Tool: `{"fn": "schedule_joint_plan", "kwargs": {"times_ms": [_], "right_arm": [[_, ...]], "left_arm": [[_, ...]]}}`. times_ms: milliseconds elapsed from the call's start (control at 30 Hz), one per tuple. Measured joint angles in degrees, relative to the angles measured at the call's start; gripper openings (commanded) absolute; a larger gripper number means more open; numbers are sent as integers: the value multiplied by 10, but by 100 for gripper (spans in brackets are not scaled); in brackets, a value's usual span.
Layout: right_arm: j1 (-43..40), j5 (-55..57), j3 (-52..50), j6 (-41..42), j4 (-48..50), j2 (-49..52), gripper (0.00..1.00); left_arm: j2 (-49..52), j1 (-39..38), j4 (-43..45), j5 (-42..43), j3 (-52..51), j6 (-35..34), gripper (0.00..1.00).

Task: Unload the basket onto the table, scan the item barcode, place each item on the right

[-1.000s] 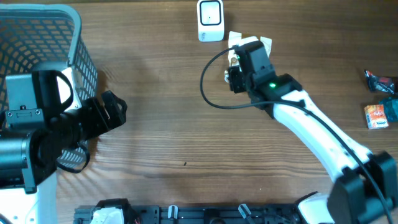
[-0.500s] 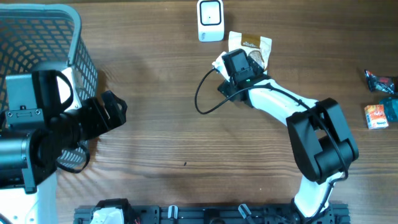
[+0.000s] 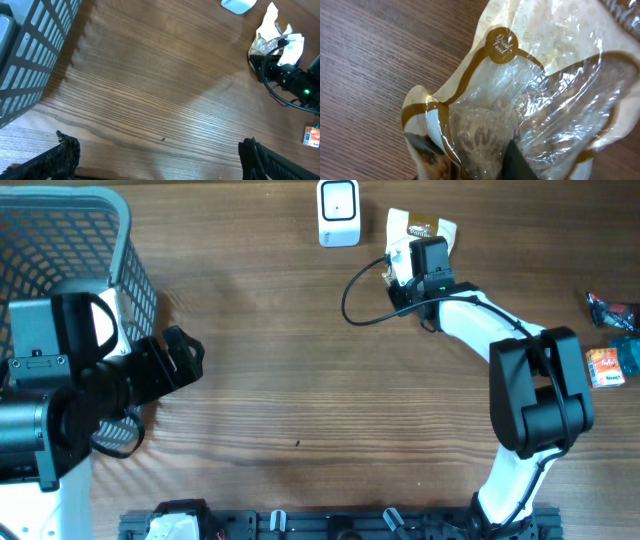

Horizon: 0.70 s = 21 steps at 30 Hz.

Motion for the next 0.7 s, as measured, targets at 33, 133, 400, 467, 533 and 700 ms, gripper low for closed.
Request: {"fn": "schedule_joint_plan", "kwargs": {"times_ms": [33,133,400,467,533,700], "right_arm": [[0,-1,0,14,0,0,6],[0,-10,0,64,-3,-5,5],[-2,-198,-18,196,-43,-119,5],[-2,-254,-18,233,-43,-163,5],[-2,-310,-18,270,-44,-195,5],[-2,-423,-18,353,-56,-200,5]], "left_arm": [[0,0,0,0,0,0,100],[0,0,0,0,0,0,100],[0,0,0,0,0,0,100],[0,0,0,0,0,0,100],[0,0,0,0,0,0,100],[0,0,0,0,0,0,100]]}}
